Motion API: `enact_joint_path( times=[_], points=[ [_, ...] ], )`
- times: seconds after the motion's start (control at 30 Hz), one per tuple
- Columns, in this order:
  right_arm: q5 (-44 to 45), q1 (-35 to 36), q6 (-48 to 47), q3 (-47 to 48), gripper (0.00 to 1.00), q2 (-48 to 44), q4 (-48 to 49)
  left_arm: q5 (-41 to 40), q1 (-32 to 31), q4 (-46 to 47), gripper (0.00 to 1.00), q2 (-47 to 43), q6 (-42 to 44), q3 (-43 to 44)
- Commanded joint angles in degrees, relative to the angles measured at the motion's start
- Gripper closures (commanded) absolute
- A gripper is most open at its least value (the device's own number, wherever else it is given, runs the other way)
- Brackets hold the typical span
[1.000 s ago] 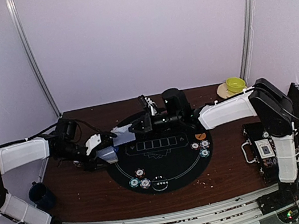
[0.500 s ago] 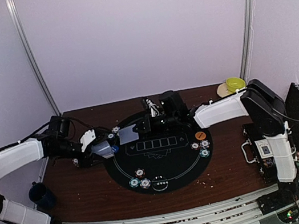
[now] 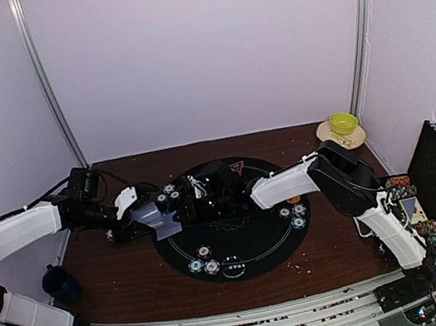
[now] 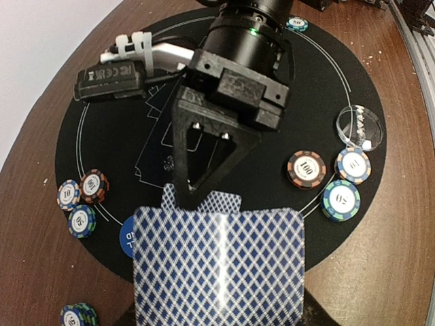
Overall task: Distribute texas hold em gaming equipment
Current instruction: Distribute the poker card in the small blind area.
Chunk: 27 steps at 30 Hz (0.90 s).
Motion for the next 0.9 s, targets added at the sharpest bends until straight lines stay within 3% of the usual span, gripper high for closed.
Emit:
enact_joint_path(
  times=[0.0, 0.47, 0.67, 0.87],
  points=[
    [-2.20, 0.87, 3.18, 3.06, 1.00, 3.08, 2.90, 1.20, 0.76, 2.36, 0.58, -0.73, -0.68, -0.18],
    [-1.11, 1.64, 5.01, 6.78, 1.00, 7.95, 2.47, 1.69, 0.96, 2.52, 0.58, 0.14, -0.59, -0.22],
    [-0.06, 1.62, 3.78, 8.59, 0.79, 8.45, -0.50, 1.68, 0.94, 2.50, 0.58, 0.22, -0.58, -0.22],
    [2.28, 1.65, 0.50, 8.59, 0.66, 6.17, -4.98, 1.89, 0.92, 2.47, 0.58, 0.42, -0.44, -0.22]
  ],
)
